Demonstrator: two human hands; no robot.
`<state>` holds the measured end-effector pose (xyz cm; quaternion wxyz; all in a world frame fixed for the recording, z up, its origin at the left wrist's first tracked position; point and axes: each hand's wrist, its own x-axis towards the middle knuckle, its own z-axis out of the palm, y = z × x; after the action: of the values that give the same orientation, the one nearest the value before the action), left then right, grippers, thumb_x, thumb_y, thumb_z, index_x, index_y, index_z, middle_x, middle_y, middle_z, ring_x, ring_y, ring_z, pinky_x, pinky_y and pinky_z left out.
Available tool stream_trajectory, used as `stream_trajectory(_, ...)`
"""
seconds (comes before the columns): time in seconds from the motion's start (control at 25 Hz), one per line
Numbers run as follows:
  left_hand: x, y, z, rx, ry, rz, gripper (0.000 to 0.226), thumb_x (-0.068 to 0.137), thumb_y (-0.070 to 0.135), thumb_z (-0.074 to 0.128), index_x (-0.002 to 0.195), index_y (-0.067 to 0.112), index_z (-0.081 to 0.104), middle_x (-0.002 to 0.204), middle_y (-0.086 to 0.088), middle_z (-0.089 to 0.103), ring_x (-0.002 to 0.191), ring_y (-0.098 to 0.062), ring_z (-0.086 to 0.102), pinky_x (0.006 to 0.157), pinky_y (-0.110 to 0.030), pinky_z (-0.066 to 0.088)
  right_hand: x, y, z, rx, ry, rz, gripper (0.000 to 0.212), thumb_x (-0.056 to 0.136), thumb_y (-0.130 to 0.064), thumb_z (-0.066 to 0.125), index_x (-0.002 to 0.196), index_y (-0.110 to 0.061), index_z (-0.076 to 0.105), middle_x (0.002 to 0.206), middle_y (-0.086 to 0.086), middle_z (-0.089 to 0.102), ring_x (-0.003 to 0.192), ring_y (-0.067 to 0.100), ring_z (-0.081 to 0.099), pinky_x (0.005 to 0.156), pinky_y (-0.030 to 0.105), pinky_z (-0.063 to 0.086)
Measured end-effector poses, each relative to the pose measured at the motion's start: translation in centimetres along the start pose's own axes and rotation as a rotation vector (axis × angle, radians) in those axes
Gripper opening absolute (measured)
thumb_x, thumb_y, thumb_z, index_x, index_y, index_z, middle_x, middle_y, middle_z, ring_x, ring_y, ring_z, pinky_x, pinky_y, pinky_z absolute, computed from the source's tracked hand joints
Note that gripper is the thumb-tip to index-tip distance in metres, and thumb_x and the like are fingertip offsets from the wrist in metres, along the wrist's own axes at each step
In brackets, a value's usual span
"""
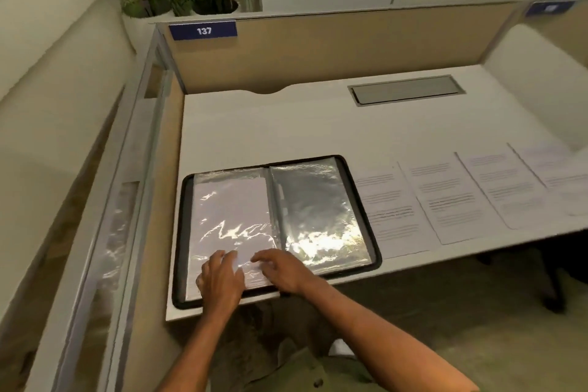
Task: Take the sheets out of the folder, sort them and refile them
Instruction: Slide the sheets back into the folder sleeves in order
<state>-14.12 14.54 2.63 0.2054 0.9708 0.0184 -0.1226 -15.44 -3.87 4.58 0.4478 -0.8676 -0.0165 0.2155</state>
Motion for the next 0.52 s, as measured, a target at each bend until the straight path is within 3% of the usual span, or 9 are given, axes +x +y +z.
stream_trajectory(0.12,1.5,4.1,1.0,-0.023,-0.035,0.107,0.046,0.1,0.032,0.062,0.145,0.026,0.053,0.156,-0.003,0.044,0.141,-0.029,0.041,0.113,-0.051,0.033,-1.3,1.9,-3.9,0.042,0.148,0.06,0.032,0.104,-0.029,0.05,0.132,-0.03,0.066,0.142,-0.002,0.063,0.122,0.017,0.063,0.107,0.037,0.05)
stream_trajectory(0.52,7.0,19.5,4.9,-0.098,-0.154,0.462,0.043,0.103,0.034,0.057,0.145,0.025,0.054,0.16,-0.003,0.042,0.147,-0.028,0.037,0.118,-0.049,0.029,-5.6,12.4,-18.8,0.019,0.492,0.289,0.033,0.107,-0.033,0.049,0.138,-0.031,0.06,0.145,-0.006,0.058,0.132,0.013,0.054,0.114,0.034,0.041)
